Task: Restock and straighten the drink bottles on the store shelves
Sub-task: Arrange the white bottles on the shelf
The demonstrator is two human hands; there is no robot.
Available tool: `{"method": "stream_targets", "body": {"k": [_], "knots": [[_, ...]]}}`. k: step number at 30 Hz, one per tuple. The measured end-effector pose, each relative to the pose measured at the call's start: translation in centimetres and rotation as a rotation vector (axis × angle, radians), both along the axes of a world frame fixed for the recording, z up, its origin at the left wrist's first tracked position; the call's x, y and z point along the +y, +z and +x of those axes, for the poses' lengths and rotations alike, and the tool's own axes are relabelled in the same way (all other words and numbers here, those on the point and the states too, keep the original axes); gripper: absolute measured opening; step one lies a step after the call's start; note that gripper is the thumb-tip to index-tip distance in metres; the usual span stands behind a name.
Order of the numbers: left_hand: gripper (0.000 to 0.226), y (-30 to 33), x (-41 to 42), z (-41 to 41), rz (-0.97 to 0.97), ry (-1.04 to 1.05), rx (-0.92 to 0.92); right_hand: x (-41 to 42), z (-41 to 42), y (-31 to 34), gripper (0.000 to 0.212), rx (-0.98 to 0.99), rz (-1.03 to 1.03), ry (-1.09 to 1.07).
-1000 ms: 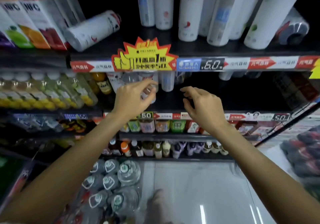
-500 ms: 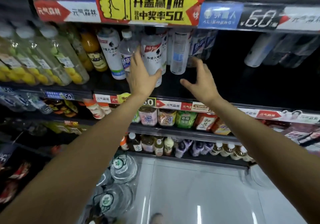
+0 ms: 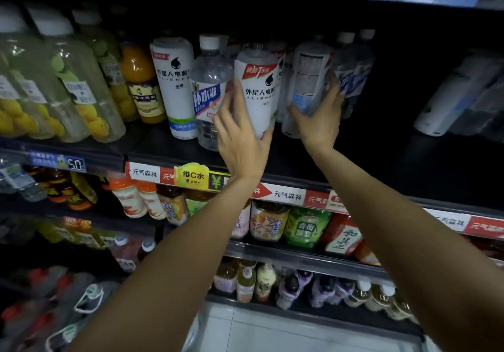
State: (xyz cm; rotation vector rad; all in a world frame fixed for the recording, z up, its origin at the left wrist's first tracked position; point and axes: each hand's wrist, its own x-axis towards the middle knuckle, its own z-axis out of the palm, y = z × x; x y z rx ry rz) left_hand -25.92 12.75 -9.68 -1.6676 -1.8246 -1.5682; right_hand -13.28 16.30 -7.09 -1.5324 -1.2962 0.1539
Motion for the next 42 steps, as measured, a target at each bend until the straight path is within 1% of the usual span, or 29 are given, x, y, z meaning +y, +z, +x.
{"method": "stream_targets", "body": {"k": [3, 5, 8, 11, 13, 15, 16, 18, 20, 22, 24, 27, 31, 34, 36, 38, 40, 42], "knots": [[0.102, -0.1, -0.3, -0.3, 0.014, -0.061, -0.015, 1.2, -0.6, 0.4, 0.099, 0.022, -0.039, -0.049], [0.101, 0.2, -0.6, -0.8, -0.034, -0.124, -0.012, 1.8, -0.7, 0.8, 0.100, 0.040, -0.069, -0.066], [0.106, 0.5, -0.8, -1.5, -0.137, -0.253, -0.034, 1.4, -0.4, 1.0, 0.099, 0.068, -0.080, -0.040], [0.109, 1.0, -1.0, -1.5, -0.198, -0.325, -0.060, -0.8, 0.5, 0.9, 0.099, 0.089, -0.061, 0.066], [0.113, 1.8, -1.0, -1.2, -0.201, -0.346, -0.145, -2.9, 1.5, 0.9, 0.101, 0.121, -0.070, 0.182], [0.116, 2.8, -0.6, -0.8, -0.220, -0.365, -0.201, -4.7, 2.7, 1.3, 0.097, 0.161, -0.108, 0.284], [0.115, 3.1, -0.4, -0.6, -0.250, -0.363, -0.210, -5.6, 3.0, 1.4, 0.092, 0.188, -0.132, 0.320], [0.103, 3.7, -0.1, -0.3, -0.327, -0.349, -0.249, -7.4, 3.3, 1.9, 0.087, 0.243, -0.161, 0.367], [0.091, 3.9, -0.5, -0.3, -0.338, -0.368, -0.325, -9.2, 3.1, 2.1, 0.088, 0.267, -0.130, 0.362], [0.089, 4.6, -2.0, -0.5, -0.321, -0.399, -0.392, -11.3, 2.7, 2.6, 0.088, 0.283, -0.080, 0.334], [0.088, 5.2, -4.0, -1.2, -0.314, -0.458, -0.397, -13.6, 2.2, 3.5, 0.087, 0.283, -0.048, 0.332], [0.083, 7.2, -7.3, -2.5, -0.312, -0.558, -0.354, -17.1, 2.1, 6.7, 0.088, 0.253, -0.028, 0.339], [0.082, 12.4, -13.1, -4.0, -0.308, -0.609, -0.295, -21.5, 3.1, 13.3, 0.091, 0.213, -0.069, 0.398], [0.084, 16.9, -16.7, -5.2, -0.292, -0.636, -0.279, -24.3, 4.4, 18.0, 0.089, 0.243, -0.080, 0.421], [0.088, 20.5, -17.9, -5.8, -0.274, -0.673, -0.265, -25.7, 5.2, 21.8, 0.084, 0.250, -0.056, 0.411], [0.097, 24.2, -18.0, -5.9, -0.251, -0.675, -0.255, -25.9, 5.8, 24.7, 0.083, 0.271, -0.002, 0.394], [0.098, 28.2, -17.4, -5.4, -0.204, -0.663, -0.256, -25.6, 6.3, 27.5, 0.072, 0.300, 0.067, 0.357], [0.099, 32.1, -16.3, -4.6, -0.102, -0.675, -0.213, -25.0, 6.2, 29.9, 0.055, 0.291, 0.151, 0.323]]}}
